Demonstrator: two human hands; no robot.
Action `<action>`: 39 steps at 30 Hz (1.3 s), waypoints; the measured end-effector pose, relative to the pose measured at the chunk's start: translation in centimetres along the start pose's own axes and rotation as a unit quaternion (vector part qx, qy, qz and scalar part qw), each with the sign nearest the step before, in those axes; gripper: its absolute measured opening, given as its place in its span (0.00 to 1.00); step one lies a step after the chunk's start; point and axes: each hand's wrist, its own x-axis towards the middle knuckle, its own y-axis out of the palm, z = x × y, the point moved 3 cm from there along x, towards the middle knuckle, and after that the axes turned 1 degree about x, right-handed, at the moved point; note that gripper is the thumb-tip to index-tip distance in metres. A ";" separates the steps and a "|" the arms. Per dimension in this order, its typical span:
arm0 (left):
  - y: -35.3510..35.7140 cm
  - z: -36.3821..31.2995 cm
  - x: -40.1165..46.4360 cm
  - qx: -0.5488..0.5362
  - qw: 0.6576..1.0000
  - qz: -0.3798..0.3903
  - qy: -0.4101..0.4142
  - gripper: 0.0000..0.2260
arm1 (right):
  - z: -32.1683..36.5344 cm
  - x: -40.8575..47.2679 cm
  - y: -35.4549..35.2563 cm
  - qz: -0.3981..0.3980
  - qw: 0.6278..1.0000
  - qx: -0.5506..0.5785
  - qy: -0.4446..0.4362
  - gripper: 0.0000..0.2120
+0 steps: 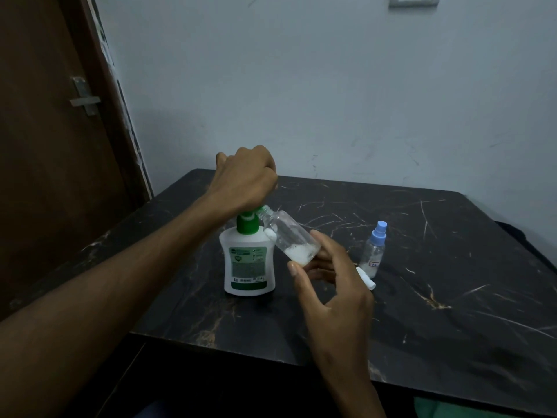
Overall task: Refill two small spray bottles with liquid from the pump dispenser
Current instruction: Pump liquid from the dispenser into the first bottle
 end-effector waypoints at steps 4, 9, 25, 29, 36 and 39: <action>0.0 0.0 0.0 0.007 1.000 0.005 0.000 0.11 | 0.2 0.0 -0.1 -0.002 1.000 0.010 0.002 0.24; 0.0 0.1 0.2 0.000 1.000 -0.005 -0.003 0.11 | -0.3 0.0 -0.1 0.003 1.000 -0.005 0.005 0.22; -0.2 0.0 0.2 0.008 1.000 0.002 0.011 0.10 | 0.1 0.0 -0.2 0.002 1.000 -0.005 0.002 0.19; 0.1 0.3 0.4 -0.004 1.000 -0.001 0.005 0.10 | -0.2 0.0 -0.1 -0.001 1.000 -0.015 0.003 0.20; -0.2 0.2 0.7 0.002 1.000 -0.004 0.010 0.10 | -0.2 -0.1 -0.2 0.000 1.000 -0.007 0.010 0.18; 0.3 0.2 0.5 0.000 1.000 0.004 0.011 0.10 | -0.4 -0.1 -0.1 0.005 1.000 -0.017 0.013 0.19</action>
